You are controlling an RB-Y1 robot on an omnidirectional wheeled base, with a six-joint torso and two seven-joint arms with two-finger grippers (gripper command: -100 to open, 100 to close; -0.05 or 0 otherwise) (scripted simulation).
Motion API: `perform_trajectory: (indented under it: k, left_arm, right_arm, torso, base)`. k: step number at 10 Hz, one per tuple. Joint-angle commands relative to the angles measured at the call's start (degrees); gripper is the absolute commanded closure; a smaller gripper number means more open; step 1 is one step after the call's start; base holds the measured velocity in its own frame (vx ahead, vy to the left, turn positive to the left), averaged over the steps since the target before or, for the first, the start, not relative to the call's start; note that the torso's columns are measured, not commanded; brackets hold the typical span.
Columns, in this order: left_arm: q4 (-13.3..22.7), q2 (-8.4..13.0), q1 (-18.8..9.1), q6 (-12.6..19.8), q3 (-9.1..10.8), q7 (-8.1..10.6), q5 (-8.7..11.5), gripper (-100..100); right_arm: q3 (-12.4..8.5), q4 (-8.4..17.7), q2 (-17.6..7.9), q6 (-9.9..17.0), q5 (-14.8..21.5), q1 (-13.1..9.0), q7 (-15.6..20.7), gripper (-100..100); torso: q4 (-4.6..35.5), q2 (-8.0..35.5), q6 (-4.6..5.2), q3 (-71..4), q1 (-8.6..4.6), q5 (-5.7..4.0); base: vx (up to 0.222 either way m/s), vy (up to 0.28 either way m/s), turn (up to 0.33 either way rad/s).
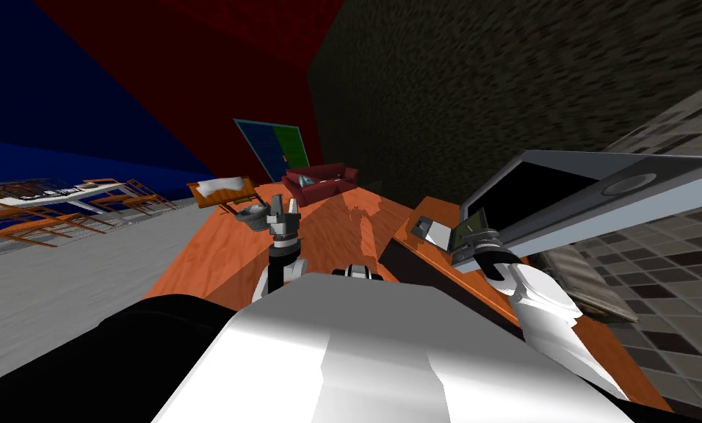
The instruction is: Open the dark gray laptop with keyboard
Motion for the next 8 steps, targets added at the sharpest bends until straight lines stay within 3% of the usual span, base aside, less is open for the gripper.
perform_trajectory:
  k: [1, 2, 5, 8]
  left_arm:
    - [0.0, 0.0, 0.0, 0.0, 0.00, 0.00, 0.0, 0]
    - [0.0, 0.0, 0.0, 0.0, 0.00, 0.00, 0.0, 0]
    - [0.0, 0.0, 0.0, 0.0, 0.00, 0.00, 0.0, 0]
    - [0.0, 0.0, 0.0, 0.0, 0.00, 0.00, 0.0, 0]
  right_arm:
    - [1.6, -4.4, 0.4, -1.6, 0.0, 2.5, -1.3, 100]
    - [1.6, -5.4, 0.4, -1.6, 0.0, 2.5, -1.3, 100]
    - [4.0, -10.2, 1.7, -4.8, -0.1, 5.8, -2.3, 100]
    - [5.2, -14.7, 2.4, -6.4, -0.1, 7.4, -2.8, 100]
  torso:
    - [0.1, 0.1, 0.19, 0.0, -0.07, 0.06]
    - [0.0, 0.1, 0.23, 0.1, -0.05, -0.03]
    - [0.0, 0.1, 0.01, 0.1, 0.08, -0.06]
    - [0.0, 0.2, -0.23, 0.1, 0.71, 0.02]
  base:
    - [0.186, 0.014, -0.365]
    - [0.159, 0.036, -0.282]
    - [0.176, 0.026, -0.319]
    - [0.148, 0.035, -0.312]
